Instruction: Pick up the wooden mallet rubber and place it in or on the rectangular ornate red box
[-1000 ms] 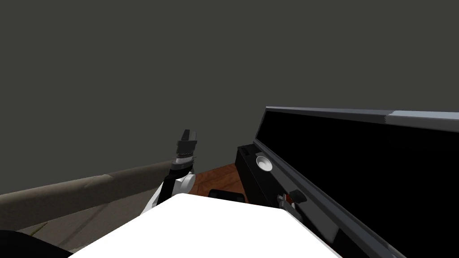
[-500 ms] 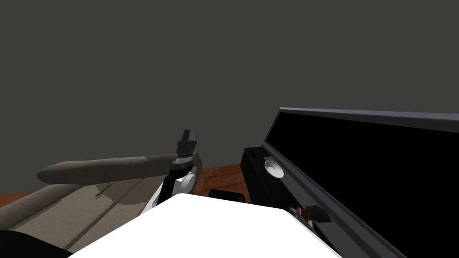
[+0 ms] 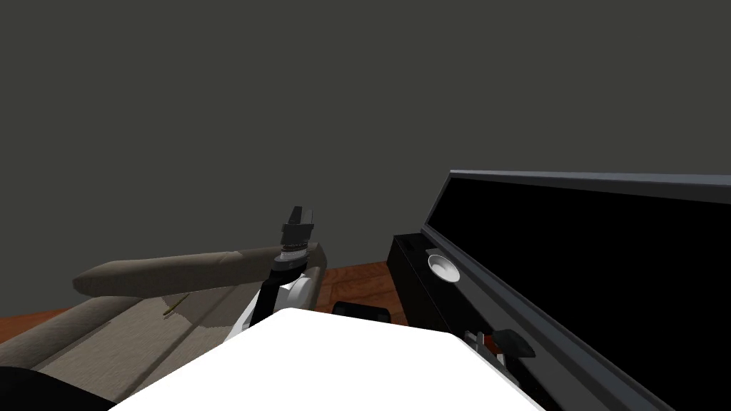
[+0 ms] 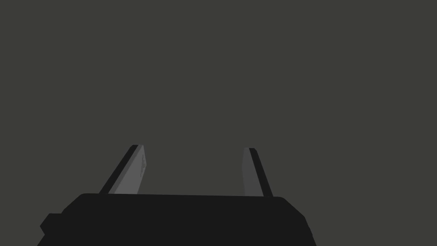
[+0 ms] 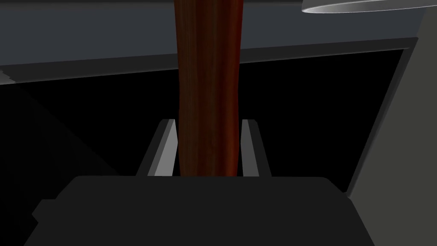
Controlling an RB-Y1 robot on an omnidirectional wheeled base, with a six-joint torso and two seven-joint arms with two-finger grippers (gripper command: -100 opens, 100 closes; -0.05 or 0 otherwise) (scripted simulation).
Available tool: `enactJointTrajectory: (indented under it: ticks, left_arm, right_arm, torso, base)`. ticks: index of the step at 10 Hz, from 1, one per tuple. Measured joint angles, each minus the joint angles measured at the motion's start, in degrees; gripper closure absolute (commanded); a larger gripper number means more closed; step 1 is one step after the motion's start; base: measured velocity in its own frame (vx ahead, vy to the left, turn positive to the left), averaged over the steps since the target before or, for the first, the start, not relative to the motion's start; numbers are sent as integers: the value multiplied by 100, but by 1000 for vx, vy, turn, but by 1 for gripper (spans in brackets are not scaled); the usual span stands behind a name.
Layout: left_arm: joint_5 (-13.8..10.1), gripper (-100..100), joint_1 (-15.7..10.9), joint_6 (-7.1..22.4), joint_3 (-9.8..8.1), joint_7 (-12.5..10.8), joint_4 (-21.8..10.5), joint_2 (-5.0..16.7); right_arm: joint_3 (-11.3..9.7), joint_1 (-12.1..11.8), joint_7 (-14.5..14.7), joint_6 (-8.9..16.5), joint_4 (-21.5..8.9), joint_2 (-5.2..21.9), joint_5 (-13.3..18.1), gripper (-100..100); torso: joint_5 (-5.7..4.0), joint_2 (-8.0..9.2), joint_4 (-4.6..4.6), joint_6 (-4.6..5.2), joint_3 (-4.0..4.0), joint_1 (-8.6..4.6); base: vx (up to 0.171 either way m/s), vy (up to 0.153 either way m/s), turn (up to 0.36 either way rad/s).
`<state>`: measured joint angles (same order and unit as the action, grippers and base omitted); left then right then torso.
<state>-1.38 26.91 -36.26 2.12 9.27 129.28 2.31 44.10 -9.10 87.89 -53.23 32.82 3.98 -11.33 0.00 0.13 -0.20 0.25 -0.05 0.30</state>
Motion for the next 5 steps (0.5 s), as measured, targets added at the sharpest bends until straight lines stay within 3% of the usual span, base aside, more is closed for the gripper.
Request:
enactJointTrajectory:
  ticks: [1,2,3,5]
  left_arm:
    - [0,0,0,0,0,0,0,0]
    - [0,0,0,0,0,0,0,0]
    - [0,0,0,0,0,0,0,0]
    - [0,0,0,0,-1,0,0,1]
  right_arm:
    - [87,126,-48,-104,-303,203,15,100]
    - [131,104,-58,-111,-254,206,28,100]
    - [233,-12,-82,8,52,169,61,100]
    - [368,97,-104,-103,-166,289,74,100]
  torso:
    - [4,9,1,3,5,11]
    - [5,5,2,4,4,1]
    - [10,9,2,9,5,4]
    - [2,-3,3,5,1,-37]
  base:
    - [-46,179,-25]
    - [-49,188,-18]
    - [-36,137,-47]
    - [-50,67,-28]
